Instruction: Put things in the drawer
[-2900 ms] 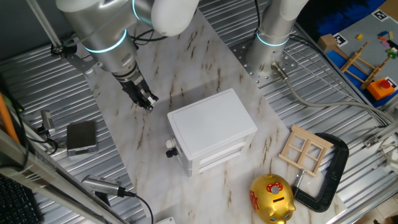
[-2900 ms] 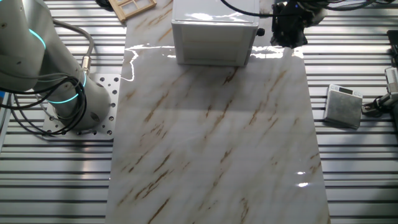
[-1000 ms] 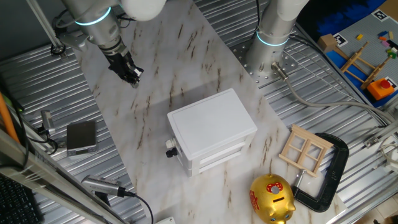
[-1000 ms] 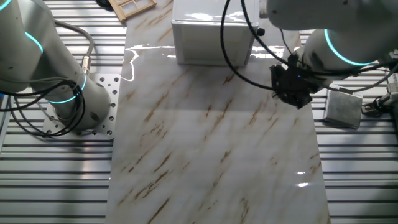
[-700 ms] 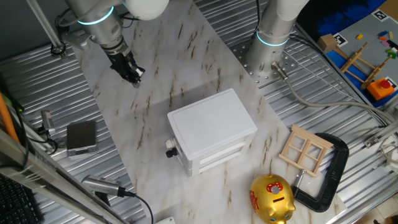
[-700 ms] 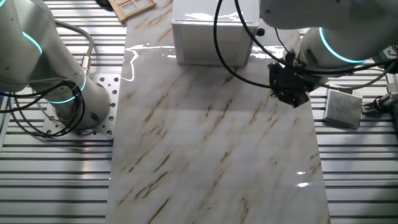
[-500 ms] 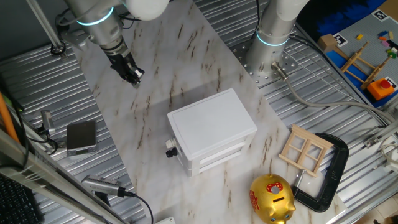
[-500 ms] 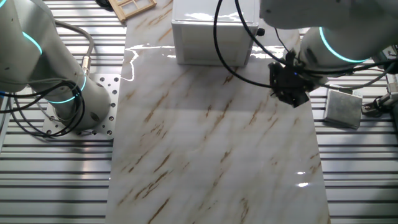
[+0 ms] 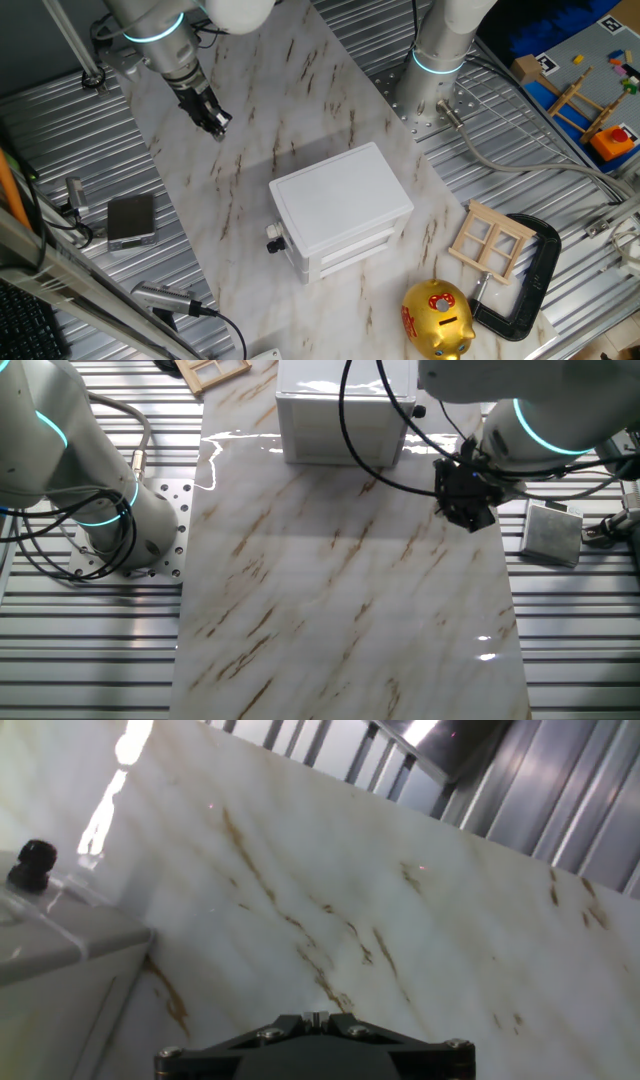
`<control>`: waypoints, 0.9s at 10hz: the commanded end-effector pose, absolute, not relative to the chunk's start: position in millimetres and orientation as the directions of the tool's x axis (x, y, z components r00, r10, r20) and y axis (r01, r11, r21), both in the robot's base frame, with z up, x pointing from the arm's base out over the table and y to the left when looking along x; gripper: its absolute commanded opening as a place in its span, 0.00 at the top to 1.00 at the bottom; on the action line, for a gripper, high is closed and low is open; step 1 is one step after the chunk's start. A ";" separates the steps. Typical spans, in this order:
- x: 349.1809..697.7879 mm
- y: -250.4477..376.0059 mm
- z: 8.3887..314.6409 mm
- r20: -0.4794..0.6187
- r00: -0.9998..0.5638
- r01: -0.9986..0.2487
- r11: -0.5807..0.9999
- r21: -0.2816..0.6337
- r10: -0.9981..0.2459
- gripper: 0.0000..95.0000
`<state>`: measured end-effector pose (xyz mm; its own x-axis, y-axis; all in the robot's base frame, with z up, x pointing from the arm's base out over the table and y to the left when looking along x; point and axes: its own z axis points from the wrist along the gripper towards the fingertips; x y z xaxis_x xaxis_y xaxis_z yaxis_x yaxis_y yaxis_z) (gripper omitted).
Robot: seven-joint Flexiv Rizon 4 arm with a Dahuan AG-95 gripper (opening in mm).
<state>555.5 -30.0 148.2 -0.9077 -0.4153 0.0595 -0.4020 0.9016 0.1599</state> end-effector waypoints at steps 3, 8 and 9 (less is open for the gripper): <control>560.3 -67.1 145.4 0.051 -0.885 -0.450 0.878 0.165 -0.463 1.00; 563.4 -131.7 131.8 0.027 -0.840 -0.530 0.830 0.173 -0.542 1.00; 561.5 -138.8 129.0 0.021 -0.835 -0.538 0.825 0.170 -0.549 1.00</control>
<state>561.5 -139.9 128.8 -0.8353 -0.5495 0.0202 -0.5385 0.8250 0.1715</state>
